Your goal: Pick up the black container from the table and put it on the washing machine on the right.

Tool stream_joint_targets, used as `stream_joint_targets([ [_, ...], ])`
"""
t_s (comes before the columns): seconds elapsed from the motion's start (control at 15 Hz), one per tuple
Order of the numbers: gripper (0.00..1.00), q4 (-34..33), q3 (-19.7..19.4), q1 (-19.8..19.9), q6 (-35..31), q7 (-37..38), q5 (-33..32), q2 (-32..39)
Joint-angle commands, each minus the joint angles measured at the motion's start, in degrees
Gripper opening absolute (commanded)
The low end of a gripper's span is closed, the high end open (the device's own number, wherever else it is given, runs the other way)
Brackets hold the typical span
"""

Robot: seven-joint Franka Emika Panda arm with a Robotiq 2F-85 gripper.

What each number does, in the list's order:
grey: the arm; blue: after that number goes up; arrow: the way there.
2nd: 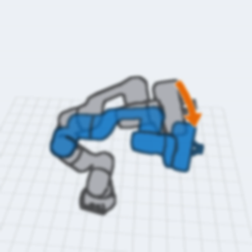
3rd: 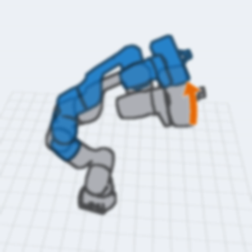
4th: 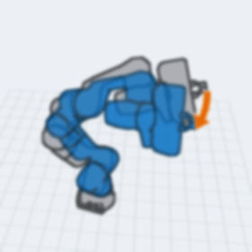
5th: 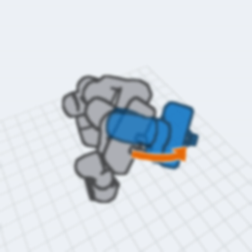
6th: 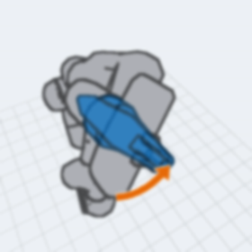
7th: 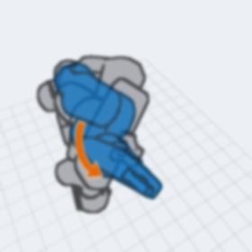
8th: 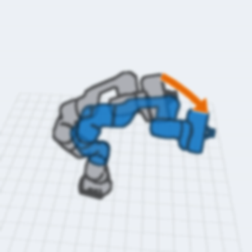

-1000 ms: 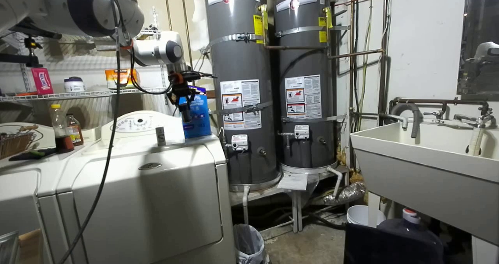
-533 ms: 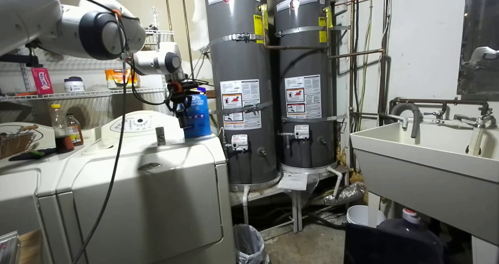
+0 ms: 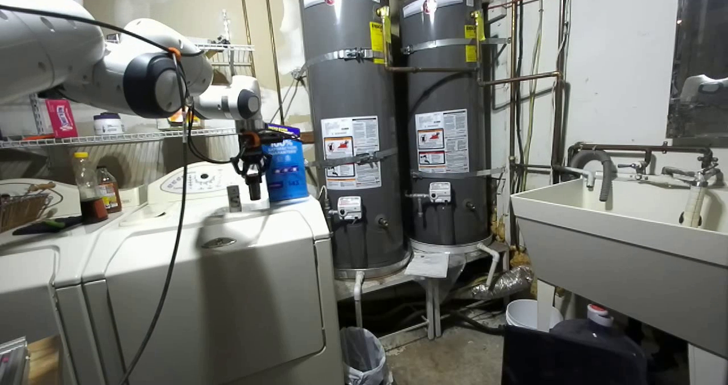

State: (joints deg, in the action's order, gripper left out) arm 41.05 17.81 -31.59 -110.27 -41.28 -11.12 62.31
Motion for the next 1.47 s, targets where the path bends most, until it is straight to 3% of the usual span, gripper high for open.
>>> stream_joint_targets([
  [0.0,0.2,-4.92,-1.68,-2.2,6.87,-0.82,1.91,1.99],
  [0.47,0.2,-8.89,-4.39,-4.75,9.9,-0.79,0.93,3.79],
  [0.87,0.2,-13.73,-7.71,-6.15,7.92,0.97,0.74,7.14],
  [1.4,0.2,-19.61,-9.31,-7.31,5.69,0.43,1.32,11.38],
])
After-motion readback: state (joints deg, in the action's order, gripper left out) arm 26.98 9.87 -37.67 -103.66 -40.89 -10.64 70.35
